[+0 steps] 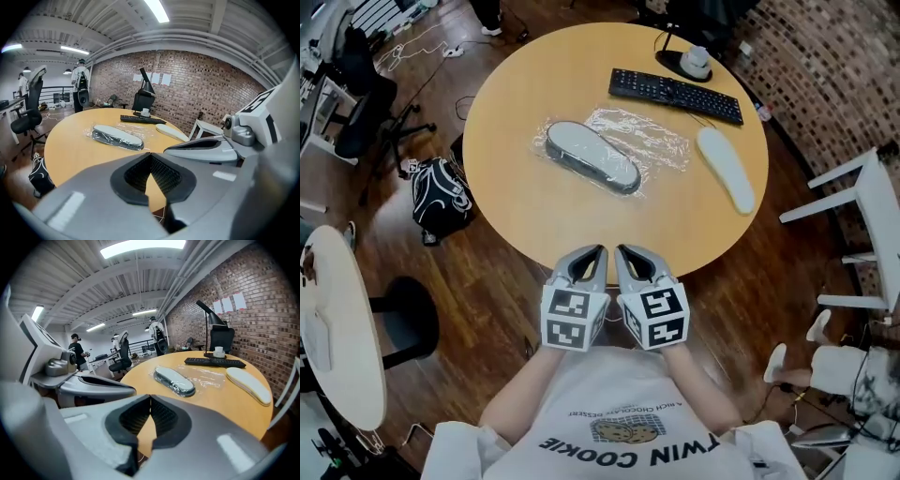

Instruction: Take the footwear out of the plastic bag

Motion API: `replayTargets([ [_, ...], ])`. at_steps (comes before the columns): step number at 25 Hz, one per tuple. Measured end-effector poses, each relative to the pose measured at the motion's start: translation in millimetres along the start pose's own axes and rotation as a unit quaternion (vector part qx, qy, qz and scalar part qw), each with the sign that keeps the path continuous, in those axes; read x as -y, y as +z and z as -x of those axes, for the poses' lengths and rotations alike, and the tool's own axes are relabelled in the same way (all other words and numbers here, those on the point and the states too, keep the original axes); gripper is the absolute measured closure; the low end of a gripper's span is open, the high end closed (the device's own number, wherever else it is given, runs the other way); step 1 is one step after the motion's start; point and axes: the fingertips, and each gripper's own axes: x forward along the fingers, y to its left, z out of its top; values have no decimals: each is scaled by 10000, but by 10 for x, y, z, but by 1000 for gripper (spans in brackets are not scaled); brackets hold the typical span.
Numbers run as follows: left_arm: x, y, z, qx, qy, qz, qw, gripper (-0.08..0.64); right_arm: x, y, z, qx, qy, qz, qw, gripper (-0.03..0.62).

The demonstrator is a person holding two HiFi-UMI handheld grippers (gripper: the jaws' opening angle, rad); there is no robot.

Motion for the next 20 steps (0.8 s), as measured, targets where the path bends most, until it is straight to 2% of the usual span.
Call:
replayTargets([
  [4,-189,147,-122,-54,-330,-67,9994,554,38,174,-153,9,-335,-151,9993,591],
  [11,-391,350,-397,-136,-486,-321,9982,554,319,348,-322,71,-663,-375,9971,591],
  [17,-402,457,-723,-241,-432,-240,9985,554,637,427,-525,102,-554,-545,9969,591],
  [20,-386,541,-851,-267,-338,-341,9985,554,760,516,-588,159,-402,-562,9975,591],
])
